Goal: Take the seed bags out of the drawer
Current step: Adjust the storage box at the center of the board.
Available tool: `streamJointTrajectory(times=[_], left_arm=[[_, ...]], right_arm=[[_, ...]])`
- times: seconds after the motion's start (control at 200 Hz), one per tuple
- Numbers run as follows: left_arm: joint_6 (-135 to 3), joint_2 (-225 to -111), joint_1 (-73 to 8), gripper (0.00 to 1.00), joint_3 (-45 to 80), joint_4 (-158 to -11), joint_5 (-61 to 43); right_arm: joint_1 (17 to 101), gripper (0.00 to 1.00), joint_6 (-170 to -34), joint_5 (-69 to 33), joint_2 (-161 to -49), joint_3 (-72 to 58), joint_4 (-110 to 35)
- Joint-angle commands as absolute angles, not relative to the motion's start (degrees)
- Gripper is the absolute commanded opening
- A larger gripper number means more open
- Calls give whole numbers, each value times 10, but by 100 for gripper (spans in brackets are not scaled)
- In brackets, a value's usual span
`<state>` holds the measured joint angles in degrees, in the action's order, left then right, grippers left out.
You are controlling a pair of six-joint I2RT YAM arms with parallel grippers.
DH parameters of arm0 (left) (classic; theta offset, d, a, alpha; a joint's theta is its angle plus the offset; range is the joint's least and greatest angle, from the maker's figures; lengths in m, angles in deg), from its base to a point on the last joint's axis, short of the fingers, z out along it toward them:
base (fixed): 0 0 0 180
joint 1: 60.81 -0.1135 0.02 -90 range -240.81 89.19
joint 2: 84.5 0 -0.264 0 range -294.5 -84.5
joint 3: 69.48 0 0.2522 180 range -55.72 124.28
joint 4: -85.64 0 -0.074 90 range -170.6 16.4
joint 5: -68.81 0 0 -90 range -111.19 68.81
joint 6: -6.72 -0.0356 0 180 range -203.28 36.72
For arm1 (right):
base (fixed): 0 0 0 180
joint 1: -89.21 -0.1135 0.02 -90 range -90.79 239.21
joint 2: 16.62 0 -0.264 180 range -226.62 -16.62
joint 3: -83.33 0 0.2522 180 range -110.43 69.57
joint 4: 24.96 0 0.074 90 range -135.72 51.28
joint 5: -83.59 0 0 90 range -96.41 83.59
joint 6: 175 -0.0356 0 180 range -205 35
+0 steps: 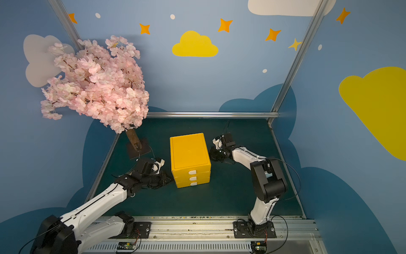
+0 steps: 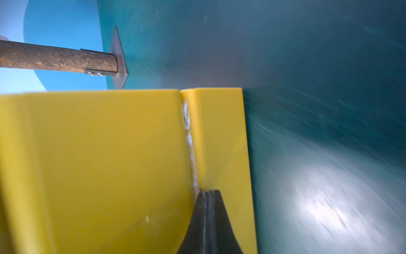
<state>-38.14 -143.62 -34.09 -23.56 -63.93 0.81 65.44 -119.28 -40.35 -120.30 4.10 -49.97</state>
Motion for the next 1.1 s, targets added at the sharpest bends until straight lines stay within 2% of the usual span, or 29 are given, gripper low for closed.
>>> streamJointTrajectory(times=[0.0, 0.285, 0.461, 0.496, 0.736, 0.886, 1.091], left_arm=[[-392, -1422, -339, 2, -227, -622, 1], [-388, -1418, -339, 2, -236, -636, 3], [-383, -1441, -338, 3, -230, -678, 18], [-384, -1447, -337, 3, -226, -683, 20], [-379, -1475, -315, 2, -217, -730, 34], [-367, -1501, -291, 3, -214, -775, 43], [-366, -1536, -260, 4, -192, -806, 43]], right_arm=[[634, 0, -1199, -448, -1249, -19, -482], [626, 0, -1203, -501, -1393, -207, -528], [639, 0, -1182, -454, -1398, -260, -587], [648, 0, -1182, -443, -1388, -252, -588], [725, 19, -1159, -374, -1268, -126, -613], [755, 22, -1136, -344, -1165, -13, -619], [764, 21, -1125, -317, -1015, 139, -629]])
